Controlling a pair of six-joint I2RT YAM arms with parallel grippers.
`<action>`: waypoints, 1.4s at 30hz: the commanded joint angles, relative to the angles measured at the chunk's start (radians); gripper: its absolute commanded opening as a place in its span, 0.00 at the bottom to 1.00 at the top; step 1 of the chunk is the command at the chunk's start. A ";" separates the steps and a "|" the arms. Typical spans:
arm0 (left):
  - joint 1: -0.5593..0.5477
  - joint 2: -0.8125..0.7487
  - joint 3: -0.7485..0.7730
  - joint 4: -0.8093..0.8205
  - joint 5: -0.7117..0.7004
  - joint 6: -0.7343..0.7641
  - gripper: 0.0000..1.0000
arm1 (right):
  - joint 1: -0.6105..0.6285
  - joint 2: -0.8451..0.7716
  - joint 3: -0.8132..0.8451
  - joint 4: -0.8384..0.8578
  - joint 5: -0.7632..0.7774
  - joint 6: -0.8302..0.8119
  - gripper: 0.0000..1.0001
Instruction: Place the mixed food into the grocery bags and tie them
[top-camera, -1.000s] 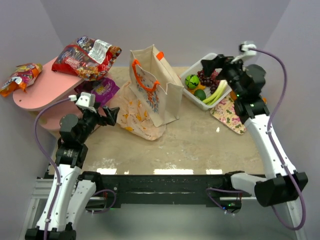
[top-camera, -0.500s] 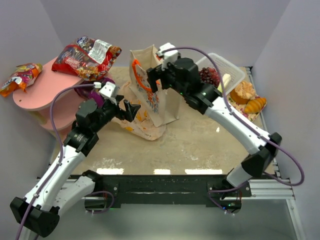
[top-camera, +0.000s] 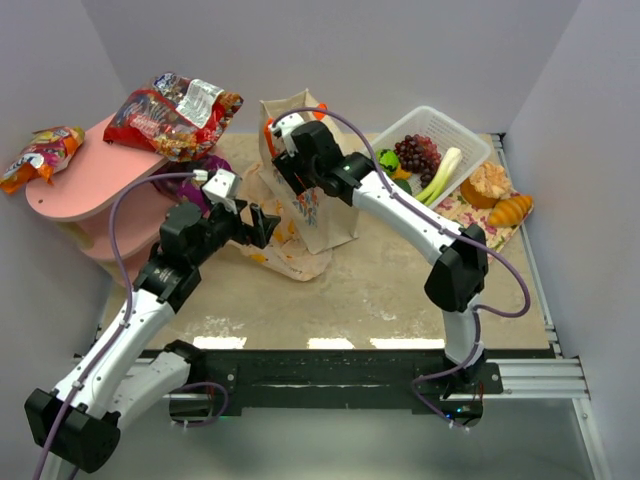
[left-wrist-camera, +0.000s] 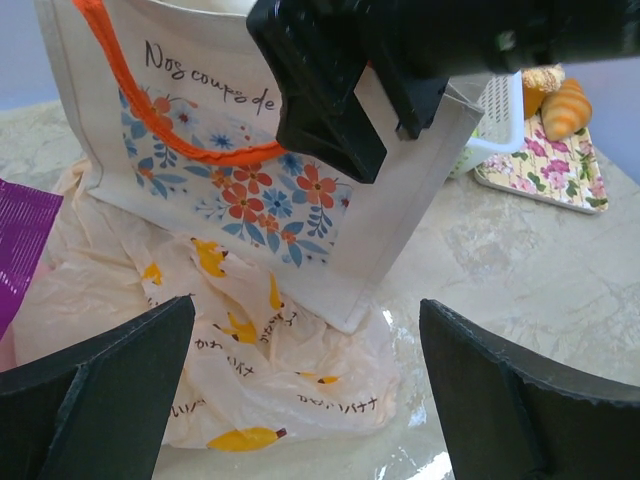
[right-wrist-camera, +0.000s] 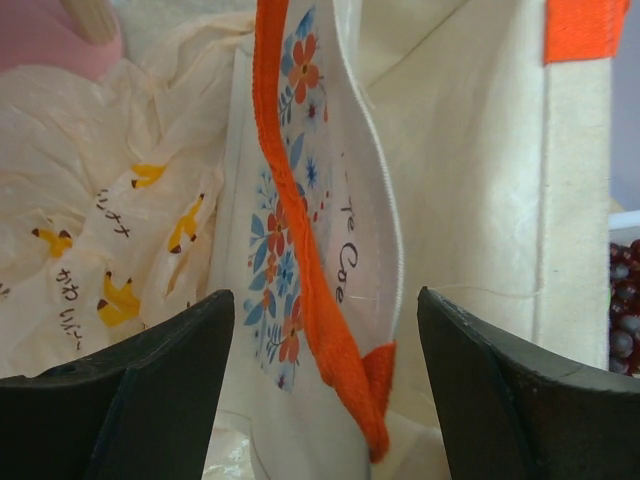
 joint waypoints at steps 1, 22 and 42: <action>0.009 -0.023 0.007 0.049 0.024 -0.008 1.00 | -0.004 0.008 0.046 -0.022 0.049 -0.022 0.64; 0.030 -0.020 0.015 0.037 0.041 0.031 1.00 | -0.011 -0.211 0.223 -0.100 0.286 -0.181 0.00; -0.008 0.176 0.024 0.353 0.333 -0.379 1.00 | 0.019 -0.656 -0.565 -0.206 0.122 0.258 0.00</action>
